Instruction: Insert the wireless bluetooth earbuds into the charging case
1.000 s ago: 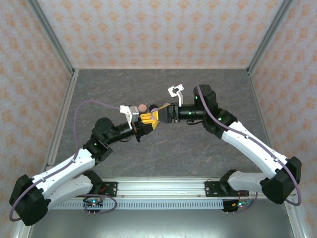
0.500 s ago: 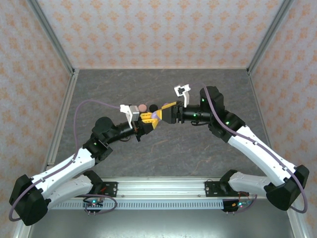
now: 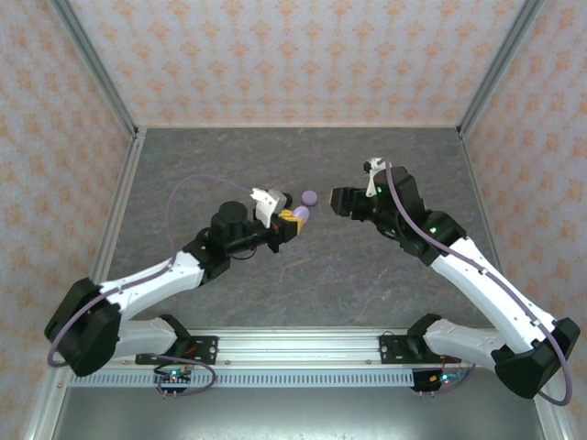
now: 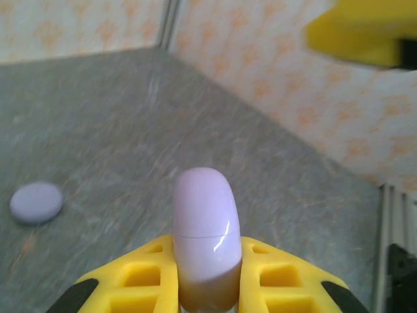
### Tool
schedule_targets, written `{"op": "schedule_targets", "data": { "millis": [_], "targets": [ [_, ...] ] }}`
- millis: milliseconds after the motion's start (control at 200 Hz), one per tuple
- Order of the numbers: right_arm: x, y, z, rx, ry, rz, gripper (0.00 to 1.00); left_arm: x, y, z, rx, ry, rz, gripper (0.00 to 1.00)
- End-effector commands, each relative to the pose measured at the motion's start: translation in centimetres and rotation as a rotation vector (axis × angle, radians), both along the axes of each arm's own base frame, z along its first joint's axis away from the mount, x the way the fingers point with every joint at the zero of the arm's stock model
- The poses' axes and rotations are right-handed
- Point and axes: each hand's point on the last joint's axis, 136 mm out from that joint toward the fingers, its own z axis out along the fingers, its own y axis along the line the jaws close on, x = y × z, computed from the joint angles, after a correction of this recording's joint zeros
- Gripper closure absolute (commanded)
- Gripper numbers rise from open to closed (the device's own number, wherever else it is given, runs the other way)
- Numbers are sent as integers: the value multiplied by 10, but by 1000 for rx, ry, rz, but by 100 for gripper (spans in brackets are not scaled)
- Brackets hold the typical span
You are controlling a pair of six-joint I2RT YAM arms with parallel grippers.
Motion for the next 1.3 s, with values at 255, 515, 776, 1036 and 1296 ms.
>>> {"op": "schedule_targets", "data": {
  "millis": [255, 515, 776, 1036, 1296],
  "targets": [
    [-4, -39, -11, -79, -55, -141, 14, 61, -3, -87, 140, 258, 240, 100],
    [-3, -40, -20, -85, -55, -146, 7, 73, -18, -128, 160, 389, 239, 100],
    [-3, -42, -24, -105, -53, -150, 6, 77, -19, -154, 174, 472, 249, 96],
    [-3, -42, -25, -112, -53, -151, 6, 80, -19, -164, 171, 525, 252, 74],
    [-3, -48, -24, -137, -60, -164, 1, 82, -9, -159, 156, 520, 287, 51]
  ]
}}
